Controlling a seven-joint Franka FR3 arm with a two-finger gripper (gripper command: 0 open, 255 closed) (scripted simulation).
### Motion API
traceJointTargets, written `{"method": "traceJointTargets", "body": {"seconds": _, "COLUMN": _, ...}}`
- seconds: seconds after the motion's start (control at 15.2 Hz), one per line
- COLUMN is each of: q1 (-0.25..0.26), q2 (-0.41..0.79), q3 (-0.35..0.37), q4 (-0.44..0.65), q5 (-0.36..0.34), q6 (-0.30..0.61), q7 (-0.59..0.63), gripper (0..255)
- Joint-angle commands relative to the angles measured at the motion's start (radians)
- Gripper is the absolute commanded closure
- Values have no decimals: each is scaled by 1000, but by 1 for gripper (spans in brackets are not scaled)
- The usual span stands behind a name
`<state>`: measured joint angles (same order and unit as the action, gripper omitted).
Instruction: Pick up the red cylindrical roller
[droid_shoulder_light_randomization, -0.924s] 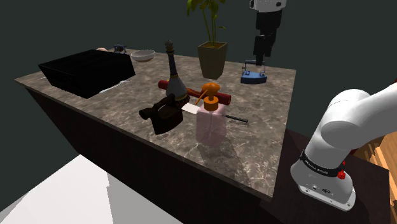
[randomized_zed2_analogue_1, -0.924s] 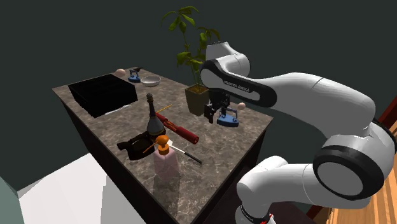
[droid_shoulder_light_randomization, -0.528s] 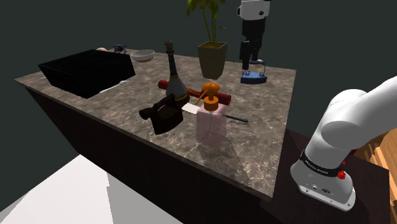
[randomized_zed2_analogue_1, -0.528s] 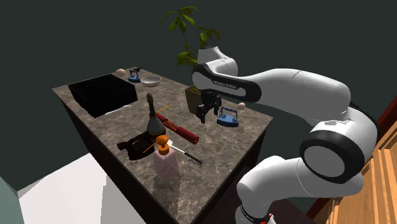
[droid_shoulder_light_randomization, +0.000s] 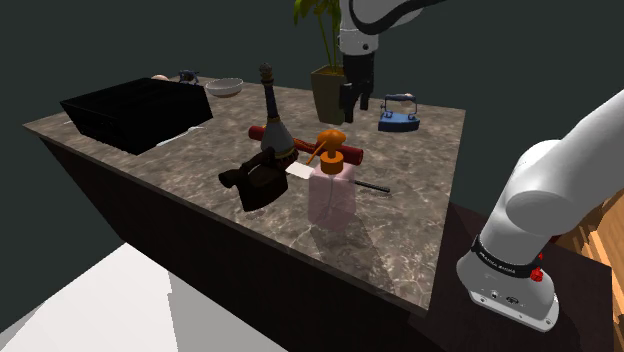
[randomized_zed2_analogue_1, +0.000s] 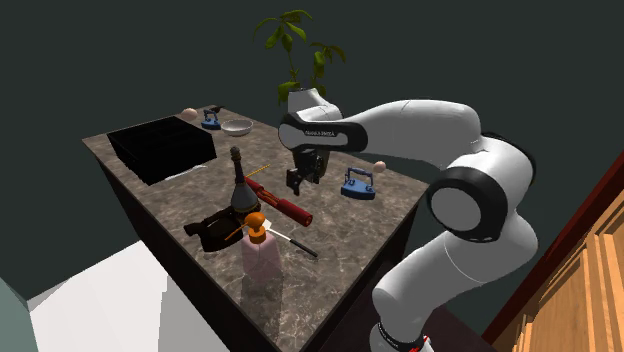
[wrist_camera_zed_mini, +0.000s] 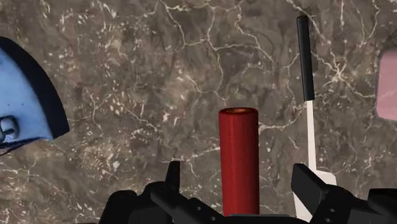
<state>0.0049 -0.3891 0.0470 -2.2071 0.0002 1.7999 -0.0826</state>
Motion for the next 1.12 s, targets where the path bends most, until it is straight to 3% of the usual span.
{"method": "traceJointTargets", "body": {"seconds": 0.0, "q1": 5, "q2": 78, "q3": 8, "q4": 39, "q5": 7, "q6": 43, "q7": 7, "gripper": 0}}
{"method": "traceJointTargets", "body": {"seconds": 0.86, "q1": 36, "q2": 543, "q3": 42, "q4": 383, "q5": 25, "q6": 190, "q7": 35, "gripper": 0}}
{"method": "traceJointTargets", "body": {"seconds": 1.06, "q1": 36, "q2": 553, "q3": 42, "q4": 356, "q5": 24, "q6": 228, "q7": 34, "gripper": 0}}
